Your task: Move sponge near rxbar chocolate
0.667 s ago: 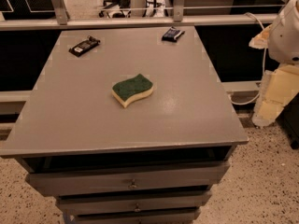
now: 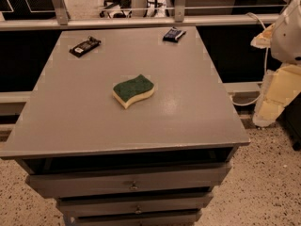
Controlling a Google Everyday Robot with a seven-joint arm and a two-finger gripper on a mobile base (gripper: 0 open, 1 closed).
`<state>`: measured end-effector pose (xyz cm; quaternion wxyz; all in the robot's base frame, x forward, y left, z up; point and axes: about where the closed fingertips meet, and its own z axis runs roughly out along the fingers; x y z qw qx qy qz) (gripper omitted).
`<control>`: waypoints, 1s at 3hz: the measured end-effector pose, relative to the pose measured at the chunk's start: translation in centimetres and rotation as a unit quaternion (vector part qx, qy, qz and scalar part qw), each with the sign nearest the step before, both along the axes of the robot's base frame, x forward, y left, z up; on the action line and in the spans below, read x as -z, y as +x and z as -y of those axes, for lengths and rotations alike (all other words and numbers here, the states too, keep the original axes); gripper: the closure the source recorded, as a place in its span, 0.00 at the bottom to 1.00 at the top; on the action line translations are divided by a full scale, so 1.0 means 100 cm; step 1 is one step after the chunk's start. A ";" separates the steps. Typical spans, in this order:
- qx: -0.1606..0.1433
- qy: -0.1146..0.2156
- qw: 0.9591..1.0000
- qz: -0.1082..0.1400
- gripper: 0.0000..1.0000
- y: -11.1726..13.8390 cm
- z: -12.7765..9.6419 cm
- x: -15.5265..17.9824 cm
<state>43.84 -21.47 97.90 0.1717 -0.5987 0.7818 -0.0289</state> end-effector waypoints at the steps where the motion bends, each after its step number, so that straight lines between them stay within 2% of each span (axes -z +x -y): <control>1: -0.002 0.083 0.996 0.013 0.00 0.007 -0.004 0.010; 2: 0.009 0.190 0.980 0.054 0.00 0.030 0.015 0.037; 3: -0.002 0.289 0.953 0.090 0.00 0.054 0.008 0.048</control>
Offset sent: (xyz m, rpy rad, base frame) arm 0.0480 0.0022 -0.0164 0.9080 -0.2049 -0.0081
